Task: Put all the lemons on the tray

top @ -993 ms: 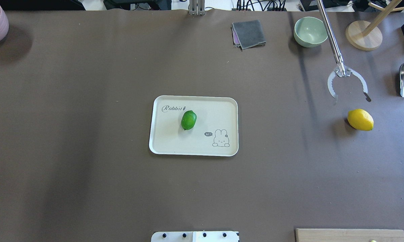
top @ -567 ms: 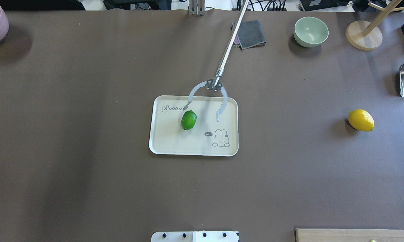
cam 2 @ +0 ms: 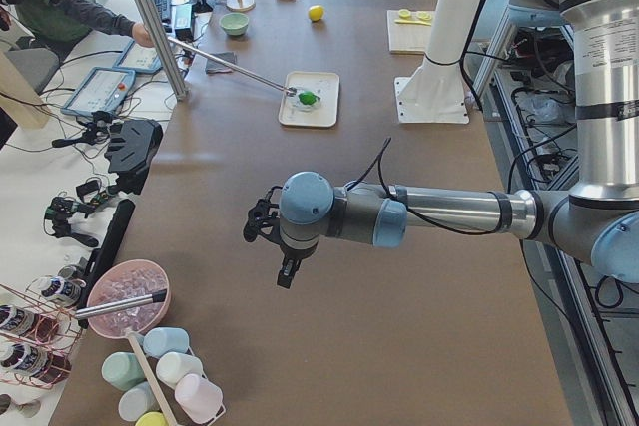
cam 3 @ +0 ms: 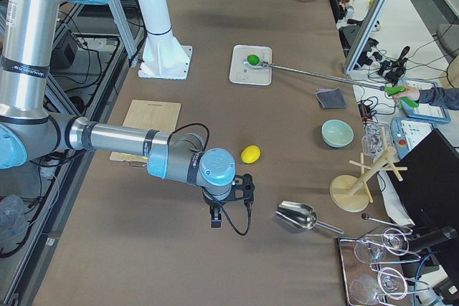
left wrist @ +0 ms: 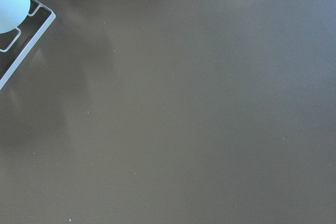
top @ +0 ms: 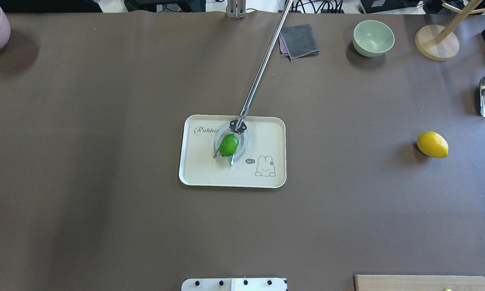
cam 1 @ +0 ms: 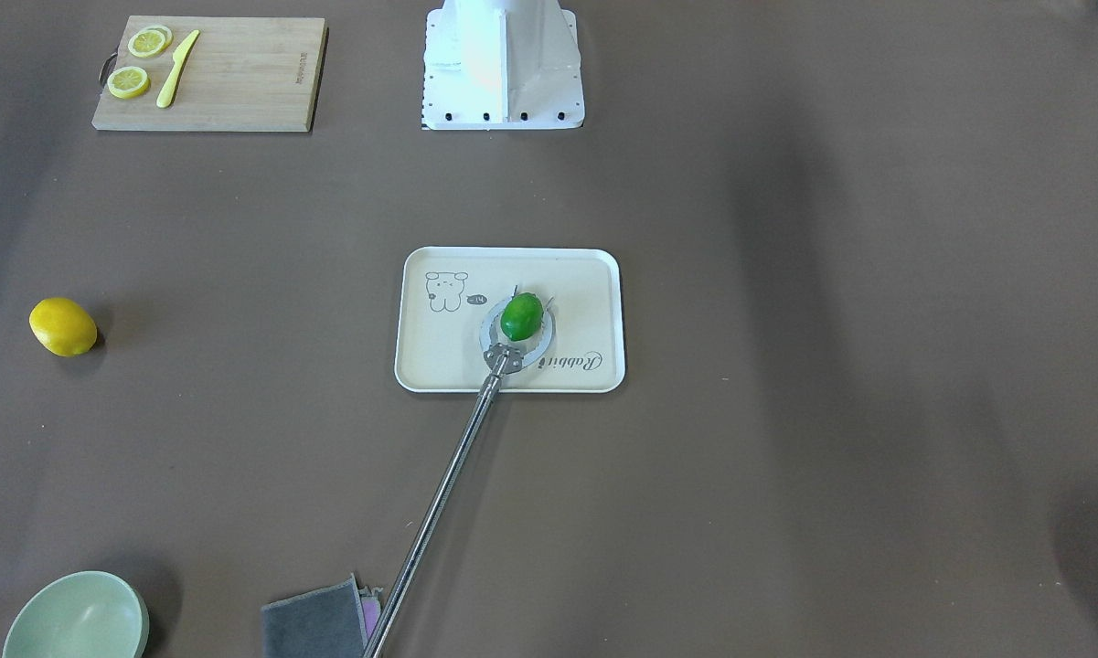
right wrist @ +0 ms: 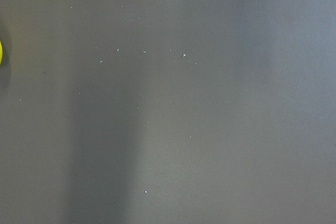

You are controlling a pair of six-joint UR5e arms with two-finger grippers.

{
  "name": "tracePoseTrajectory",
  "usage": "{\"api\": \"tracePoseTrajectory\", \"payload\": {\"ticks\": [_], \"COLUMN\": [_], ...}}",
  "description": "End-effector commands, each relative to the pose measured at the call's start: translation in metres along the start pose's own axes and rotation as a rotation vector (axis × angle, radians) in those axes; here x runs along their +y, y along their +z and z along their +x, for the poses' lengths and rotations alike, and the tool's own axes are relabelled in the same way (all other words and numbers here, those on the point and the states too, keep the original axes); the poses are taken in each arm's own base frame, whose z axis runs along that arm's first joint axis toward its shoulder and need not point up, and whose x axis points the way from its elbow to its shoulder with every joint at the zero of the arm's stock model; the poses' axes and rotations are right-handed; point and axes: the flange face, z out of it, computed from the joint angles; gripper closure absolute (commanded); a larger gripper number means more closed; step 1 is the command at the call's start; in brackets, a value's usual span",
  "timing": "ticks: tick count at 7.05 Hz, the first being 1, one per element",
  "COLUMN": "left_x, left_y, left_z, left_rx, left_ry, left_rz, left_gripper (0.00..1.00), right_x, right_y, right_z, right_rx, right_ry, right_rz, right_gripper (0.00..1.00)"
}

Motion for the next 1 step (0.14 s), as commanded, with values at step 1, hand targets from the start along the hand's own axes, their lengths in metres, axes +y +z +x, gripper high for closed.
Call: {"api": "tracePoseTrajectory", "payload": {"ticks": [1], "left_x": [0.0], "left_y": [0.0], "left_z": [0.0], "left_rx": [0.0], "left_ry": [0.0], "left_rz": [0.0], "left_gripper": [0.01], "right_x": [0.0], "right_y": [0.0], "right_z": [0.0], "right_rx": [0.0], "right_ry": [0.0], "right_rz": [0.0], "right_gripper": [0.0]}}
